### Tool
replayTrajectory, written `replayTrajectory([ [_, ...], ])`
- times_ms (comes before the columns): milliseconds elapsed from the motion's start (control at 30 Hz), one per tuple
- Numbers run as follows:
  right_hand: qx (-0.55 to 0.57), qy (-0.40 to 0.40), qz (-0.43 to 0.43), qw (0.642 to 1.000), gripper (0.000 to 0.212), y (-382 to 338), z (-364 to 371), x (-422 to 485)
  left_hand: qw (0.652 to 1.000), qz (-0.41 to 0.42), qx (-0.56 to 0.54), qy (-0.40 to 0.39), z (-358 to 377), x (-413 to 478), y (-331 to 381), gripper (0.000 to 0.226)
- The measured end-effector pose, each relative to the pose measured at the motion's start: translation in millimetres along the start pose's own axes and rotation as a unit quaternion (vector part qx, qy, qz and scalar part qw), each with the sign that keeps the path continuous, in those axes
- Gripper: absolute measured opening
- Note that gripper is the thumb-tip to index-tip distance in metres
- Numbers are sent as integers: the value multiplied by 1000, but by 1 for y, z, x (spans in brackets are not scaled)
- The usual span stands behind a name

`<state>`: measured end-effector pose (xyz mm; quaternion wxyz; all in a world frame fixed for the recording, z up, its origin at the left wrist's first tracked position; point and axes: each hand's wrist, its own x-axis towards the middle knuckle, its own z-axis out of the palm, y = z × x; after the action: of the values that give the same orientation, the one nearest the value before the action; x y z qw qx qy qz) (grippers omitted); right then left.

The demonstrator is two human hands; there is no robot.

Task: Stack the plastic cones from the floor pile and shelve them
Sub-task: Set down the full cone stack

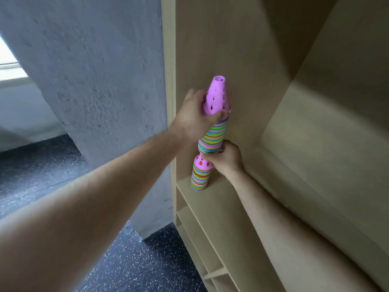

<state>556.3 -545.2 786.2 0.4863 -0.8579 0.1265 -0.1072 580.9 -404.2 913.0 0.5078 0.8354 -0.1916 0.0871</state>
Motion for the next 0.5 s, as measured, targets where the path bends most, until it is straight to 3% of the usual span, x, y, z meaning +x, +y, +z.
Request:
replayTrajectory([
  [167,-72,-27,22,997,62,25,19,37,1000,-7,26,-7,11,21,-22,46],
  [500,-260,-107,93,955,85,72,46,23,997,-43,49,-29,52,-16,-87,50],
])
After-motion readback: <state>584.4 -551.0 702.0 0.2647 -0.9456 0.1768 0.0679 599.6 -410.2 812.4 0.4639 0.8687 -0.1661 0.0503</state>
